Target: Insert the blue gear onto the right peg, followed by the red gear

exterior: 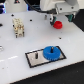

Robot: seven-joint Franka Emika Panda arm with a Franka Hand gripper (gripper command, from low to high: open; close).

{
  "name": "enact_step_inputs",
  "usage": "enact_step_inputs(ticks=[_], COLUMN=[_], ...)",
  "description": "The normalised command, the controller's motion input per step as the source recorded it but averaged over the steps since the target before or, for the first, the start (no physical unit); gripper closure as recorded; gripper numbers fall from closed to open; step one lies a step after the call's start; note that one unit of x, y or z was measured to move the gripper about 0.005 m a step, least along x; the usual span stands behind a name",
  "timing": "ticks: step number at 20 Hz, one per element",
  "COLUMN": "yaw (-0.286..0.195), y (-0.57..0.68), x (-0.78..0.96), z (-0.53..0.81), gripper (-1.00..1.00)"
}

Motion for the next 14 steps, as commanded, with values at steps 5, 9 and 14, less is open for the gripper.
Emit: enact_step_inputs(ticks=[5, 9, 14], yaw=[0.0, 0.0, 0.0], y=[0.01, 0.06, 0.1], x=[-0.43, -0.32, -0.27], z=[-0.36, -0.2, -0.07], gripper=[-1.0, 1.0, 1.0])
